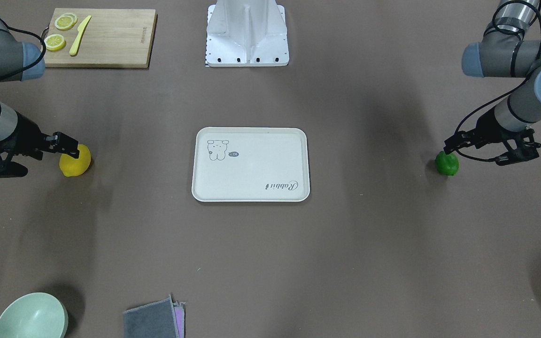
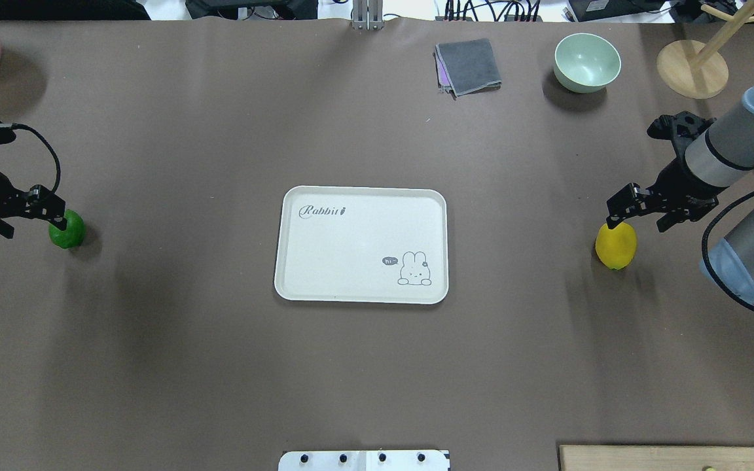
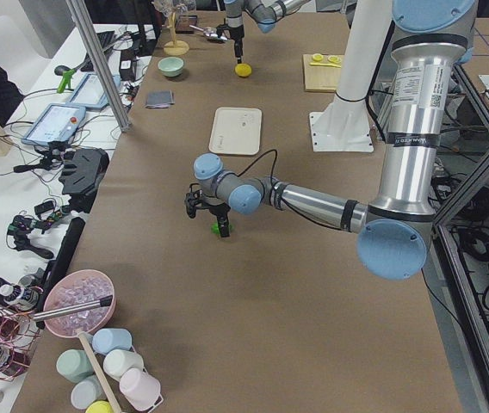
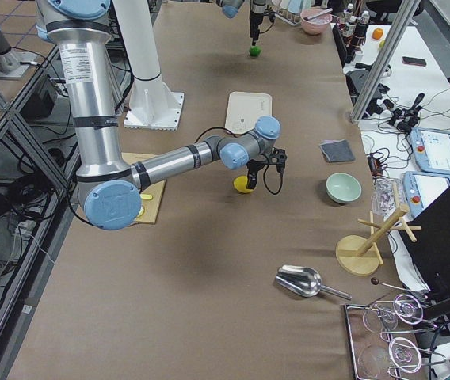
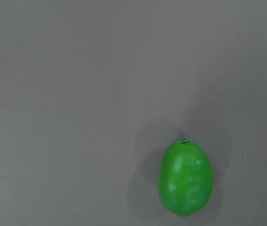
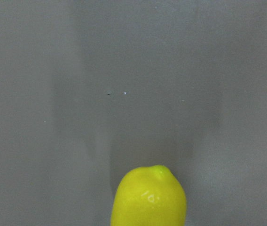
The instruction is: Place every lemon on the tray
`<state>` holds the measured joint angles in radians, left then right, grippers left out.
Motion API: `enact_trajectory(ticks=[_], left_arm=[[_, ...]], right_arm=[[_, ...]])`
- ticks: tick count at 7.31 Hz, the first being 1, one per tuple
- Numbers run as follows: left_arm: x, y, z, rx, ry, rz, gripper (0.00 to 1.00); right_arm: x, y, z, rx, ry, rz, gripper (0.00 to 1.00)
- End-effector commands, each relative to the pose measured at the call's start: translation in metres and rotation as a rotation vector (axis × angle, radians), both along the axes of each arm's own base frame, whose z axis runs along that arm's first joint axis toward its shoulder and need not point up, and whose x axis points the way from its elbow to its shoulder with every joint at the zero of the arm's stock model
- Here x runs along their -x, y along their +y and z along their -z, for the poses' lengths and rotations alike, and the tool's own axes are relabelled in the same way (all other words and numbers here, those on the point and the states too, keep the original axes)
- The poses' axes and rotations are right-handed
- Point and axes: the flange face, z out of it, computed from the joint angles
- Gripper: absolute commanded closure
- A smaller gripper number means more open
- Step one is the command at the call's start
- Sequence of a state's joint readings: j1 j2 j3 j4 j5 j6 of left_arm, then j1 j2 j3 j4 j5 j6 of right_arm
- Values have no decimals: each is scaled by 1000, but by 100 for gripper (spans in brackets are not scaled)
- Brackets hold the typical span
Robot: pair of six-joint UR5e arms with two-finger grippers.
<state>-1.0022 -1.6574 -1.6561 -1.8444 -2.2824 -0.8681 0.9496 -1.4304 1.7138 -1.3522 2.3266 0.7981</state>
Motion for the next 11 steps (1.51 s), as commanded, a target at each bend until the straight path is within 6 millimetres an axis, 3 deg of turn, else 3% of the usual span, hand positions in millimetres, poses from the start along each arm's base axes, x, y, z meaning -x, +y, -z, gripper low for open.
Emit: enact_trajectory(ticks=[1,2,3,4,5,6,7,9,10,11], left_arm=[[-12,-9,-9,-11,4,-1,8],[-13,-11,-21,-18,10,1,10],[-14,-11,-20,-20,13,-1,15],[-14,-11,-21,-18,11,1,27],[-14,-11,-20,-19,12,1,49],[-16,-13,-16,-7,15,19,81],[-16,-14,-13,-7,18,24,100],[-16,-14,6,-19,42,17,100],[-6,-11,17,-3,90,3,100],[22,-20,22,37,119,18,100]], right_arm=[[12,2,-11,11,12,20,2],[16,4,-11,7,14,26,2],[23,2,-9,3,12,31,2],[30,-4,-8,4,13,35,2],[33,-4,-14,8,20,41,2],[35,-3,-19,13,26,49,2],[36,-4,-23,7,22,51,3],[44,-3,-34,6,20,61,3],[48,-1,-37,3,28,65,4],[48,-1,-36,2,29,65,14]])
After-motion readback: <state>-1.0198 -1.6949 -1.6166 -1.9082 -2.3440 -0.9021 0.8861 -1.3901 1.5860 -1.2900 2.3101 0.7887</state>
